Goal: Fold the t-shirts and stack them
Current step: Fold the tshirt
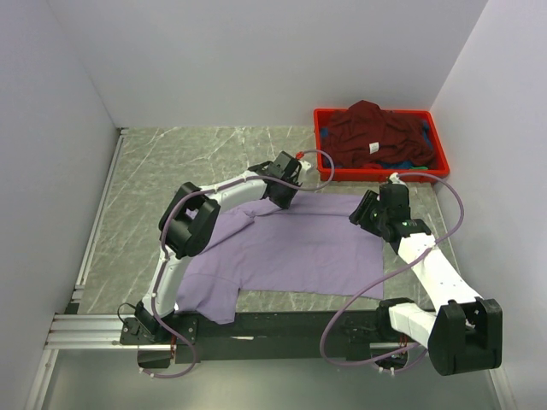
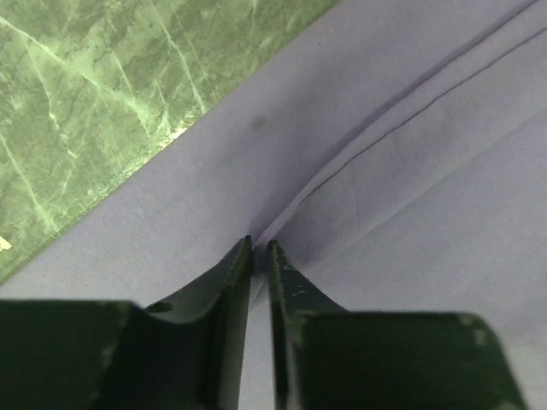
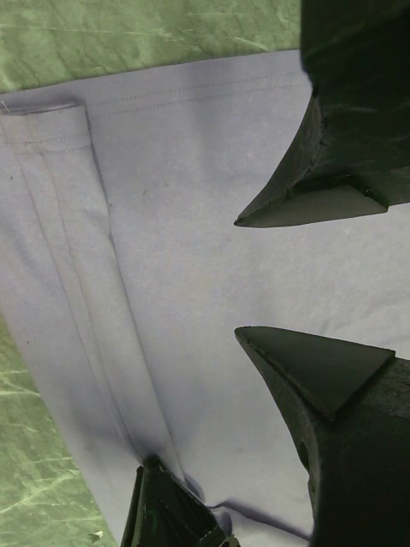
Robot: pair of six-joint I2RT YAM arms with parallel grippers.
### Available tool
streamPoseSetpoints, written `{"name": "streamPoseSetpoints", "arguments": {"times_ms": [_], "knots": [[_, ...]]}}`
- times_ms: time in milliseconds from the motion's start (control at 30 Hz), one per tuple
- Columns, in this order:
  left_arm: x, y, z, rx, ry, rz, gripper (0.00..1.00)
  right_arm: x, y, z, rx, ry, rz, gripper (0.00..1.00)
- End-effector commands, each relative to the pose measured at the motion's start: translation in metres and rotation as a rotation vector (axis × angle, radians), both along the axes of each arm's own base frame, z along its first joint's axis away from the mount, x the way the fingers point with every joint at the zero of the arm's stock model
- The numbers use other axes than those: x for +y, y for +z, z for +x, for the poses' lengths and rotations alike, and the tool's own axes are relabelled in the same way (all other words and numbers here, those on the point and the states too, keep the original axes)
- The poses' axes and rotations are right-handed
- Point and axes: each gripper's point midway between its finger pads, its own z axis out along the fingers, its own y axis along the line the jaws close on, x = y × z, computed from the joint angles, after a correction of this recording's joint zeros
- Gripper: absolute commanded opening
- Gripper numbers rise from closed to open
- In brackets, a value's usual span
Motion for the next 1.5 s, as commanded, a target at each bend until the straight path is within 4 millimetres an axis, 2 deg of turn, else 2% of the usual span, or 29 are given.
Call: {"name": "streamPoseSetpoints", "arguments": {"times_ms": [0,133,233,400,667,967,1100,1167,1200,1267,1333,1467], "knots": [[-0.014,0.012,0.005,-0.042,-0.041,-0.033,0.18,-0.002,0.003,0.000,-0.024,0.001,-0.020,0.57],[-0.016,0.021,0.001,-0.052,-0.061,-0.047,0.07,-0.002,0.003,0.000,-0.024,0.002,-0.019,0.57],[-0.018,0.031,-0.005,-0.062,-0.091,-0.057,0.03,-0.005,0.004,0.000,-0.030,-0.005,-0.030,0.57],[-0.018,0.050,-0.017,-0.097,-0.157,-0.074,0.03,-0.007,0.006,0.001,-0.038,-0.016,-0.038,0.57],[-0.014,0.051,-0.042,-0.097,-0.240,-0.087,0.07,-0.019,0.006,0.006,-0.048,-0.087,-0.069,0.57],[-0.014,0.030,-0.072,-0.060,-0.329,-0.066,0.17,-0.031,0.000,0.018,-0.041,-0.158,-0.062,0.57],[-0.011,0.023,-0.084,-0.039,-0.345,-0.066,0.28,-0.033,0.001,0.028,-0.047,-0.171,-0.027,0.57],[-0.010,0.021,-0.088,-0.042,-0.358,-0.055,0.36,-0.034,-0.002,0.030,-0.038,-0.178,-0.016,0.57],[-0.009,0.019,-0.093,-0.037,-0.366,-0.049,0.43,-0.034,-0.002,0.032,-0.041,-0.179,-0.012,0.57],[-0.009,0.018,-0.097,-0.030,-0.372,-0.052,0.48,-0.035,-0.005,0.034,-0.032,-0.182,-0.010,0.57],[-0.011,0.020,-0.100,-0.029,-0.375,-0.062,0.57,-0.035,-0.006,0.036,-0.028,-0.180,-0.008,0.56],[-0.015,0.035,-0.100,-0.041,-0.363,-0.099,0.63,-0.031,0.000,0.042,-0.035,-0.162,0.011,0.56]]}}
